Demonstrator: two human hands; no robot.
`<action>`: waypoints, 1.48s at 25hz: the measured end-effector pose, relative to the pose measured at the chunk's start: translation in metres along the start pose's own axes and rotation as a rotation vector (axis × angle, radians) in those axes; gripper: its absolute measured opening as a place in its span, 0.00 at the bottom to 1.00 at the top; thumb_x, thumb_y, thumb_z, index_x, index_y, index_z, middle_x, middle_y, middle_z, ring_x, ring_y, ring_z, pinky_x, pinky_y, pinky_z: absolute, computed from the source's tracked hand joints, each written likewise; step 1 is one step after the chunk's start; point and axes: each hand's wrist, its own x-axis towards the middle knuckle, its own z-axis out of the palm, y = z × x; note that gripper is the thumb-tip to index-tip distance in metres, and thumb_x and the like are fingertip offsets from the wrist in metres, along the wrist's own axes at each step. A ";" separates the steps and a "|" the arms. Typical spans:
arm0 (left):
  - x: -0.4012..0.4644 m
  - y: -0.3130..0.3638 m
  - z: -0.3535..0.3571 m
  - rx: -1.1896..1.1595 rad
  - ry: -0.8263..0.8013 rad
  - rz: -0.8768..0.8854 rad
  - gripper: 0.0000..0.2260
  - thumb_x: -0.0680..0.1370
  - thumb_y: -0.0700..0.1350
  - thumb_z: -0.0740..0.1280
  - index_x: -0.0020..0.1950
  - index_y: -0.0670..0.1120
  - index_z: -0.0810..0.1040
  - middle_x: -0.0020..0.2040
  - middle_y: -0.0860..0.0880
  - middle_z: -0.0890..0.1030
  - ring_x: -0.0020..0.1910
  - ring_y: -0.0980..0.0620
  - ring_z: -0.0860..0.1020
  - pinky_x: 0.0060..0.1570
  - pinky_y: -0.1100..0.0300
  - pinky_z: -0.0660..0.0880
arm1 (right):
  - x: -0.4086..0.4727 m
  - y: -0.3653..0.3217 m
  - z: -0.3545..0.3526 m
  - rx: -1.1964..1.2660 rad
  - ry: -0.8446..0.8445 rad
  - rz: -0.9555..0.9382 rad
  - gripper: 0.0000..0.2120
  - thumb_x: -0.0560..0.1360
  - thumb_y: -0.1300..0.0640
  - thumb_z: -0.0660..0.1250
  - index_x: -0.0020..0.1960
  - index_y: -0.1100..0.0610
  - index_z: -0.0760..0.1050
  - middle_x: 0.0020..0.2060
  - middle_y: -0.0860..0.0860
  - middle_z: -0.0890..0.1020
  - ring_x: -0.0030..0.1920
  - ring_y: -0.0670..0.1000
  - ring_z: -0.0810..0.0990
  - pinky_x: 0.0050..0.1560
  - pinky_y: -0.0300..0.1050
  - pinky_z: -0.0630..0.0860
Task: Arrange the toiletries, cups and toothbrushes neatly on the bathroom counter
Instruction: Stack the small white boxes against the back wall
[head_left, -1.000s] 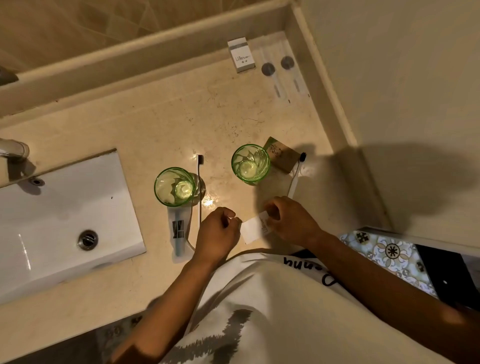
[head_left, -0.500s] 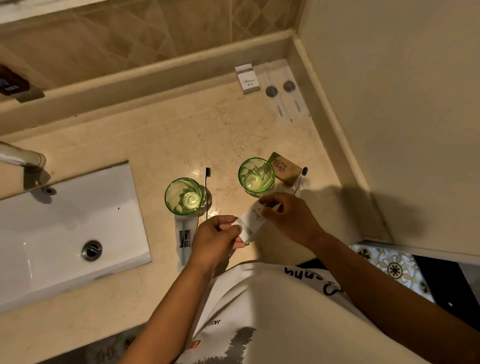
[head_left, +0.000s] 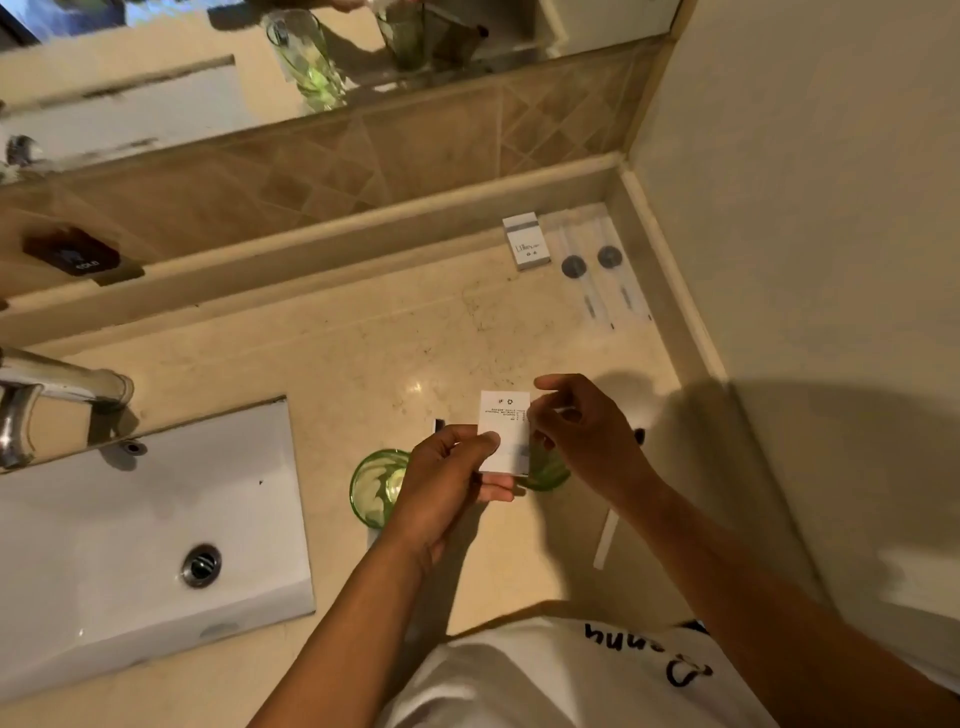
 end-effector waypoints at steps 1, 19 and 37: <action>0.010 0.008 0.003 -0.011 0.018 0.015 0.06 0.80 0.37 0.68 0.55 0.35 0.79 0.46 0.35 0.86 0.36 0.41 0.84 0.40 0.51 0.85 | 0.010 -0.002 0.000 0.011 -0.002 0.012 0.14 0.74 0.51 0.71 0.59 0.49 0.75 0.44 0.46 0.84 0.44 0.50 0.84 0.51 0.53 0.83; 0.214 0.096 0.032 0.497 0.236 0.219 0.15 0.76 0.40 0.73 0.61 0.46 0.79 0.46 0.45 0.84 0.47 0.44 0.85 0.52 0.51 0.82 | 0.195 -0.008 0.032 -0.115 0.100 0.050 0.13 0.77 0.54 0.70 0.61 0.52 0.77 0.57 0.49 0.83 0.56 0.48 0.82 0.59 0.51 0.81; 0.228 0.070 0.015 1.405 0.193 1.028 0.12 0.76 0.46 0.72 0.58 0.47 0.82 0.63 0.46 0.78 0.62 0.43 0.73 0.56 0.47 0.75 | 0.227 -0.012 0.010 -0.525 0.180 -0.190 0.17 0.78 0.63 0.64 0.65 0.52 0.75 0.65 0.49 0.73 0.68 0.50 0.69 0.68 0.48 0.74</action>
